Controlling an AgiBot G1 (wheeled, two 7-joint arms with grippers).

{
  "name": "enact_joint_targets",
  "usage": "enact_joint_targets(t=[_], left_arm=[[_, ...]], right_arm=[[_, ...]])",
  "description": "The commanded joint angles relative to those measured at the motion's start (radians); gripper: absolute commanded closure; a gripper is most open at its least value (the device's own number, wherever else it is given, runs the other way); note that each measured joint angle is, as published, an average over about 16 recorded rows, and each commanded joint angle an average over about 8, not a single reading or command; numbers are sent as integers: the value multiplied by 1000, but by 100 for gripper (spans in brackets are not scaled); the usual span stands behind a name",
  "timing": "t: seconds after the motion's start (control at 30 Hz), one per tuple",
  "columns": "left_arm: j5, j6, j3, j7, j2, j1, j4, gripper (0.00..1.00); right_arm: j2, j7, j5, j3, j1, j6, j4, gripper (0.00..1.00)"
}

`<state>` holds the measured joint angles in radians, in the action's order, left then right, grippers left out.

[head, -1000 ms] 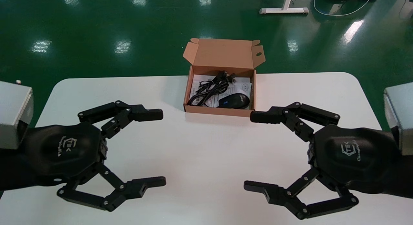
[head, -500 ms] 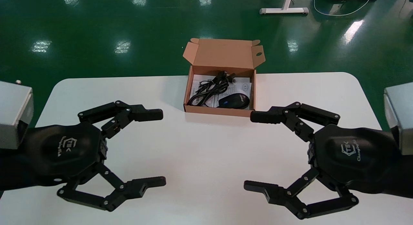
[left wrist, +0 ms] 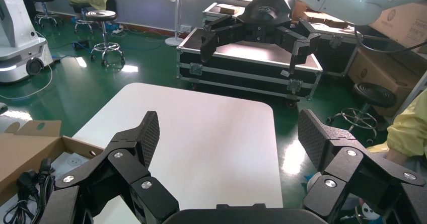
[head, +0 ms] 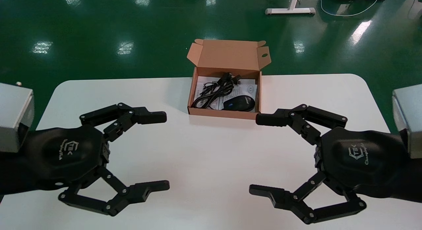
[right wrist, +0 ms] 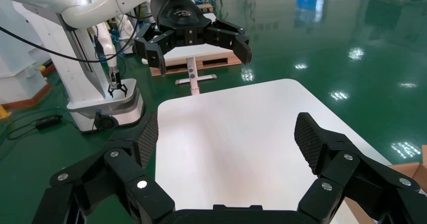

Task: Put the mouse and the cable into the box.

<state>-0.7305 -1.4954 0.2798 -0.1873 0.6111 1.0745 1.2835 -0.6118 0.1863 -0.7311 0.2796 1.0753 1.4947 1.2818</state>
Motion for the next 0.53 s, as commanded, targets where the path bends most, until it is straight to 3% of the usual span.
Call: enact_joint_targets(t=[0.03, 0.53], left_arm=[[0, 0, 0, 0, 0, 0, 0, 0], [0, 0, 0, 0, 0, 0, 0, 0]], right_arm=[[0, 0, 0, 0, 0, 0, 0, 0], [0, 0, 0, 0, 0, 0, 0, 0]])
